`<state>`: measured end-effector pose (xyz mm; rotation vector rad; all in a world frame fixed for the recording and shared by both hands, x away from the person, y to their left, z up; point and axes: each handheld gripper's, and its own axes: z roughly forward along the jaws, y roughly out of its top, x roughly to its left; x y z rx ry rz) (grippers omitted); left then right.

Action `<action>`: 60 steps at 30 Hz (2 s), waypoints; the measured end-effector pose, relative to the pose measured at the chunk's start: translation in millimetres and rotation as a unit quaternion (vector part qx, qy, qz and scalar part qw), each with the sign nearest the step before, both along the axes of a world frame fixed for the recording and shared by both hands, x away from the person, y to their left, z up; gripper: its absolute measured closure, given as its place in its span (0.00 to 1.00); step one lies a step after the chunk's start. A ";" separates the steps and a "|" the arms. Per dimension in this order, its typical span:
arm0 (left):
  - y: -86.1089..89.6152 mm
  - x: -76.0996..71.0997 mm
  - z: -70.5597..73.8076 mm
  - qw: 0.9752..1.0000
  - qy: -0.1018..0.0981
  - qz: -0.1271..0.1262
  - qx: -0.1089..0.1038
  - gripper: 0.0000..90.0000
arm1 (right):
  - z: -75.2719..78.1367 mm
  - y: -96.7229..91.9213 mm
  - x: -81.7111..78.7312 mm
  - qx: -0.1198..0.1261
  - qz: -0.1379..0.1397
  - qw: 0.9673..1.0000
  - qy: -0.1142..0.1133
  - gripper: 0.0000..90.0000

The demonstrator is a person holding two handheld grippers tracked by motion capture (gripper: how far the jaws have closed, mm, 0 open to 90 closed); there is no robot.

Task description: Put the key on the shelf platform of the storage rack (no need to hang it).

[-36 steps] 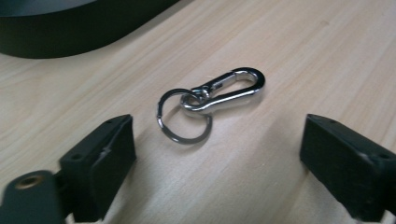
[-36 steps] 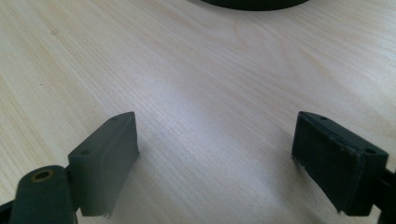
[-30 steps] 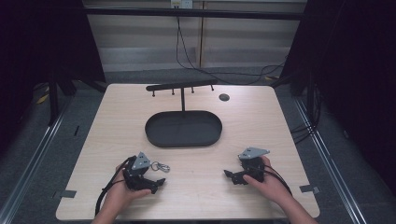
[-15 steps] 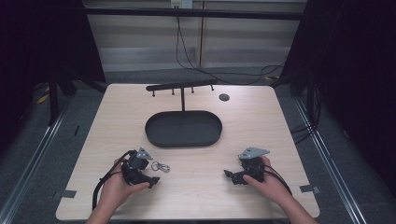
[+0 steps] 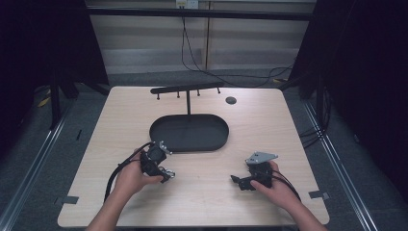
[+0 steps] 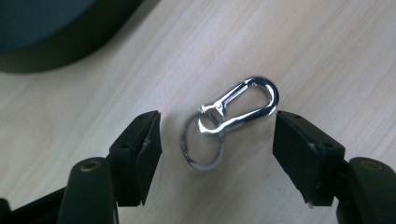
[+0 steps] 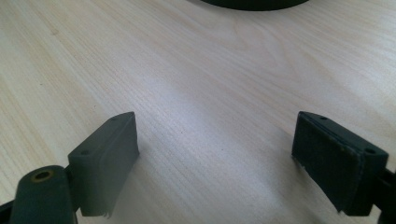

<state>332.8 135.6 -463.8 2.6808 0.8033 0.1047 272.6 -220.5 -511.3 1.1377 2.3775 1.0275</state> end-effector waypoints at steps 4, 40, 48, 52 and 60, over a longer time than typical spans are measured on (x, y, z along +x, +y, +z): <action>-4.7 2.0 -1.4 1.000 0.007 -0.019 0.009 0.36 | 0.0 0.0 0.0 0.000 0.000 1.000 0.000 0.16; -24.6 15.1 34.6 0.994 0.102 0.003 0.041 0.81 | 0.0 0.1 0.1 0.000 0.000 1.000 0.000 0.16; -27.2 22.8 51.2 0.994 0.104 0.006 0.040 0.81 | 0.0 0.1 0.1 0.000 0.000 1.000 0.000 0.16; -27.4 26.4 55.4 0.994 0.106 0.011 0.033 0.81 | 0.0 0.1 0.1 0.000 0.000 1.000 0.000 0.16; -29.7 36.2 62.9 0.993 0.111 0.020 0.033 0.81 | 0.0 0.1 0.1 0.000 0.000 1.000 0.000 0.16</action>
